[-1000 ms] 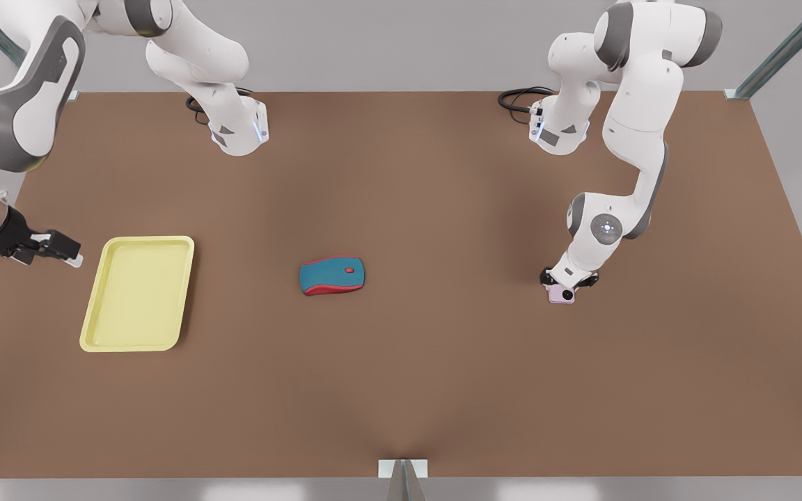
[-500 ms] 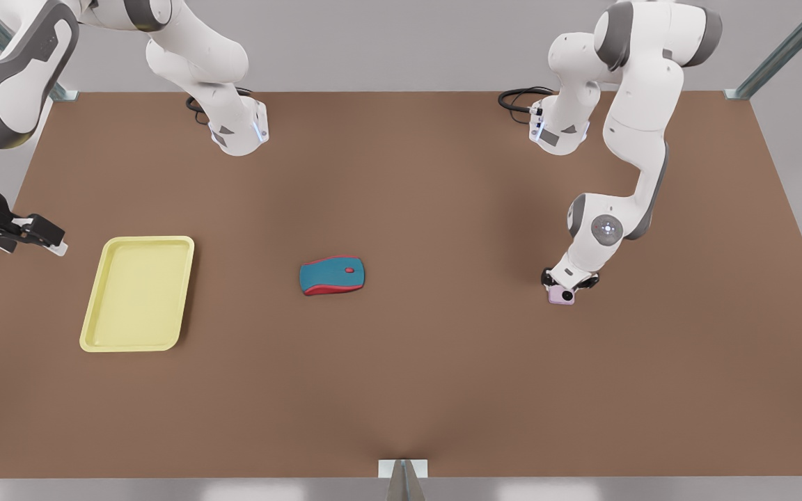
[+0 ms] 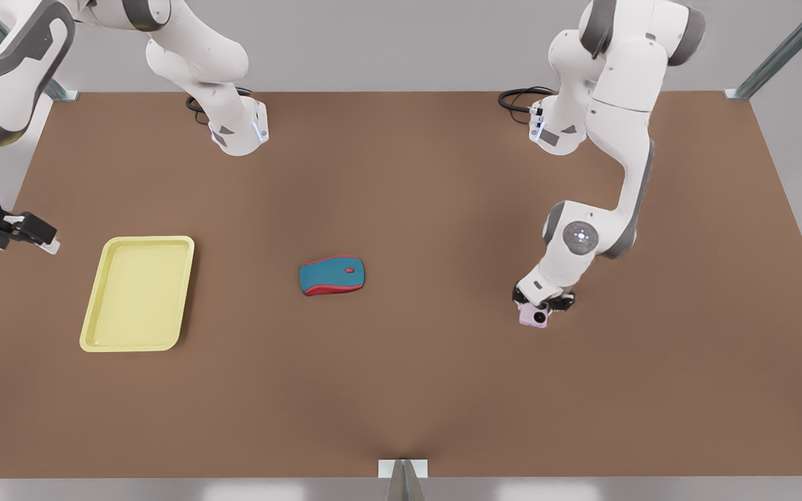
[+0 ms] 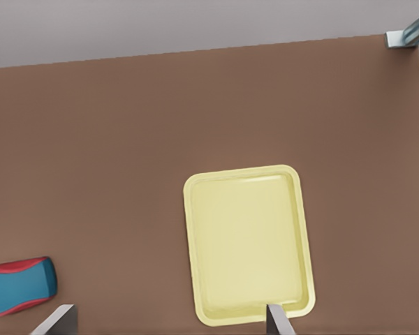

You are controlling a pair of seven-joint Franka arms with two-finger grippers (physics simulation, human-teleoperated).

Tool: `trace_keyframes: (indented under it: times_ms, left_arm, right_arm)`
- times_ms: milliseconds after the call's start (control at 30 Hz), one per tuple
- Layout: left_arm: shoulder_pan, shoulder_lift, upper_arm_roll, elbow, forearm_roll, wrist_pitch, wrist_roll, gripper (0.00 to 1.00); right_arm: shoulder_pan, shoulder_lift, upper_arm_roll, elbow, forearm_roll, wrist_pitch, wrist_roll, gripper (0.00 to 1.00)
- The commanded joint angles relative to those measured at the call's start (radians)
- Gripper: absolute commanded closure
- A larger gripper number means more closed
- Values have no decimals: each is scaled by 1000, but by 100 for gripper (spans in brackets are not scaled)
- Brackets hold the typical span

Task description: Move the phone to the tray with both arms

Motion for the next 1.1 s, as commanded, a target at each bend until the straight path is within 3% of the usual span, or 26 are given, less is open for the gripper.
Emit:
trace_keyframes:
  times_ms: [0,67,200,300,500,700,733,767,900,967,1067]
  left_arm:
    - [-76,24,0,89,-2,-300,-361,21]
    - [-187,150,-2,348,-7,-481,-533,21]
    - [-328,460,-2,842,-77,-656,-642,21]
    - [-362,629,3,1068,-59,-606,-598,21]
    - [-394,748,7,1118,18,-405,-493,22]
    - [-406,758,4,1158,30,-400,-483,20]
    - [-408,758,4,1158,32,-400,-483,19]
    - [-411,758,3,1158,30,-396,-484,1]
    - [-413,748,-10,1157,27,-394,-490,0]
    - [-390,683,-10,1152,18,-529,-466,0]
    - [-158,466,4,1143,-129,-968,-144,0]
  right_arm:
    - [1,-3,-2,1,0,-4,-1,0]
    - [3,-3,4,1,5,-4,-1,0]
    - [5,-3,6,-1,5,-4,-1,0]
    - [1,-2,0,1,5,5,1,0]
    - [-3,-8,-11,1,17,-6,3,0]
    - [0,-18,11,-3,2,-53,-5,0]
    - [0,-5,11,-3,12,-55,-2,0]
    - [11,-3,11,-3,3,-58,1,0]
    - [14,20,11,-12,-31,-63,-8,0]
    - [41,15,12,-52,-25,-58,-1,0]
    - [41,-8,78,-156,-12,-1,-4,0]
